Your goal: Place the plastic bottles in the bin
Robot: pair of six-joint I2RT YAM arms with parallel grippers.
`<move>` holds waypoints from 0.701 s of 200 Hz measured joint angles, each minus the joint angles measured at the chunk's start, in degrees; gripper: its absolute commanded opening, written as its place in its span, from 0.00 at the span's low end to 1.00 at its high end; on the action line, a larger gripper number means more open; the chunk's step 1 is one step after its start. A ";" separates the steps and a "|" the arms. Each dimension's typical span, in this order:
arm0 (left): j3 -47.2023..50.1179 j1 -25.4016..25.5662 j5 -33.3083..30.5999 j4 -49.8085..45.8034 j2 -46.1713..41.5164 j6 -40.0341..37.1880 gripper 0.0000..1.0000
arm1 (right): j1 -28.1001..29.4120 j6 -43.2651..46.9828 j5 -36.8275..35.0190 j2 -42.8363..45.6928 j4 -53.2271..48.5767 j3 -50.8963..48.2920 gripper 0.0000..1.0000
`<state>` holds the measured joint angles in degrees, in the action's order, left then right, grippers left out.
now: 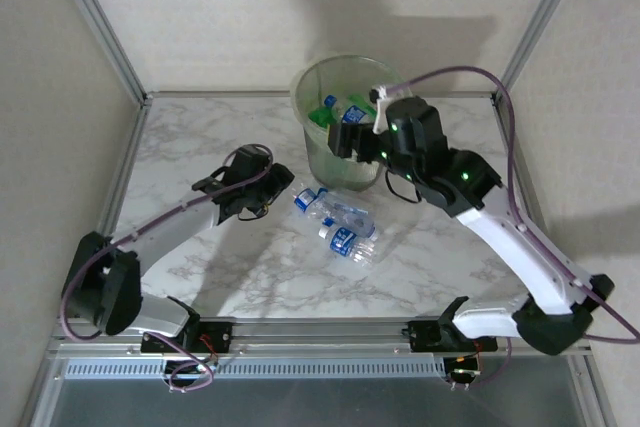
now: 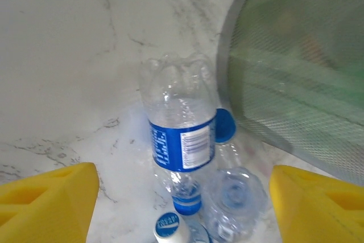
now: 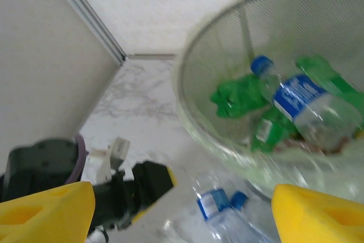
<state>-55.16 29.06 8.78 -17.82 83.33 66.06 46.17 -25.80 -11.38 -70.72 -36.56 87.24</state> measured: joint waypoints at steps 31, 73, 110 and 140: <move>-2.32 0.92 -0.57 -0.15 4.20 0.50 0.80 | 0.61 -2.27 -1.09 3.56 -0.81 -6.34 0.80; -7.52 0.92 -0.63 -0.50 10.64 0.39 0.79 | 1.01 -4.39 -2.12 5.38 -0.85 -8.02 0.80; -11.10 0.92 -1.05 -1.31 15.06 -0.09 0.77 | 1.03 -4.70 -2.56 5.68 -0.68 -8.02 0.80; -12.28 0.92 -1.07 -1.53 18.29 -0.26 0.76 | 1.07 -4.46 -2.80 5.62 -0.70 -8.00 0.80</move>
<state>-67.44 29.98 7.70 -19.35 101.62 65.80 47.24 -30.26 -14.17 -65.10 -37.26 79.24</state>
